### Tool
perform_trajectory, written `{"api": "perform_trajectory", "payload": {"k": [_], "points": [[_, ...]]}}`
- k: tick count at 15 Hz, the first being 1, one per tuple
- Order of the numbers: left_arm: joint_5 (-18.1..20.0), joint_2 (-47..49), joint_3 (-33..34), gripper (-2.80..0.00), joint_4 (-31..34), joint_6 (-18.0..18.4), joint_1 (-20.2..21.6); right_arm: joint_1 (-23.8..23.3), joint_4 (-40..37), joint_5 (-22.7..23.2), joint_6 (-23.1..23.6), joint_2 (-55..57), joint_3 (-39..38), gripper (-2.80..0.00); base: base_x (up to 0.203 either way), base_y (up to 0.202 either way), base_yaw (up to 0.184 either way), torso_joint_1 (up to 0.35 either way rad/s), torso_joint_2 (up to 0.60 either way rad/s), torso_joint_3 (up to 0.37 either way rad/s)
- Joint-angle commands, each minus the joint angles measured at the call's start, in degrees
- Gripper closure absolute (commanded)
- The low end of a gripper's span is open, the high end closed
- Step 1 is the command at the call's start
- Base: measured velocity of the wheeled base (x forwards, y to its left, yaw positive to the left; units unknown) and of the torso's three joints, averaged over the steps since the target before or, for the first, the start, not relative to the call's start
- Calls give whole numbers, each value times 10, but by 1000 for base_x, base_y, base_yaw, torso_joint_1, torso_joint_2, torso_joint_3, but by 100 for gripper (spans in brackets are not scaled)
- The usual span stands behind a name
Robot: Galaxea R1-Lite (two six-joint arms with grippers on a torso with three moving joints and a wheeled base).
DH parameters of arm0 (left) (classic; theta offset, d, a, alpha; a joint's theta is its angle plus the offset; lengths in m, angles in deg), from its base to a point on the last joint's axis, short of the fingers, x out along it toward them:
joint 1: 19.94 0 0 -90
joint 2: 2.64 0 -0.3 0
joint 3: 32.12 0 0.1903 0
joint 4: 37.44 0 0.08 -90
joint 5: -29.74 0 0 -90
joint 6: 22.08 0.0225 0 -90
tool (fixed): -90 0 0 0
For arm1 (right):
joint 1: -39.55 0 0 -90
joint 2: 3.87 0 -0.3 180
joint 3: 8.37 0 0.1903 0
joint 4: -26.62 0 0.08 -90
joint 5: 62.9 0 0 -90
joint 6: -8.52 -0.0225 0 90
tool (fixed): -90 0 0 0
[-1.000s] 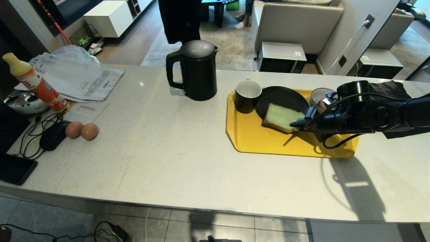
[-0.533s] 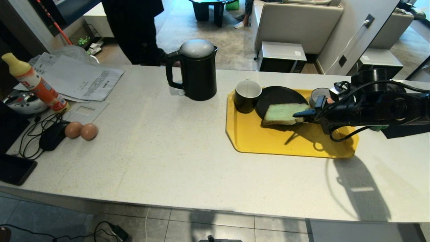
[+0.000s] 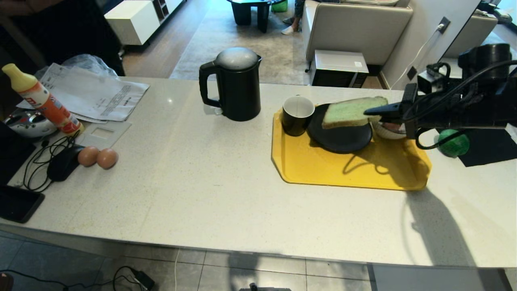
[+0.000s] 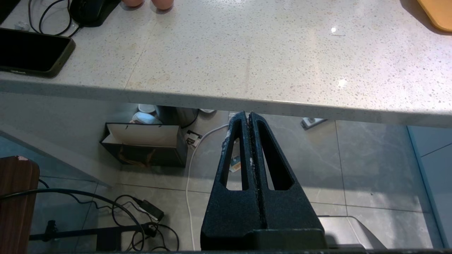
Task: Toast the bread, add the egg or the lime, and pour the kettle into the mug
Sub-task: Put the bread slices in the toaster
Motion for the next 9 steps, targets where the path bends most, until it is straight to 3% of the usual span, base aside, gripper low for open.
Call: {"api": "perform_trajectory", "payload": {"k": [1,6,9], "points": [[0,0,10,0,0,0,0,1,-56,1,61,-43,53,0,0,0,0,0,0,0],[0,0,10,0,0,0,1,-18,-235,-12,250,-87,166,0,0,0,0,0,0,0],[0,0,10,0,0,0,0,-49,-279,-70,372,-104,192,0,0,0,0,0,0,0]]}}
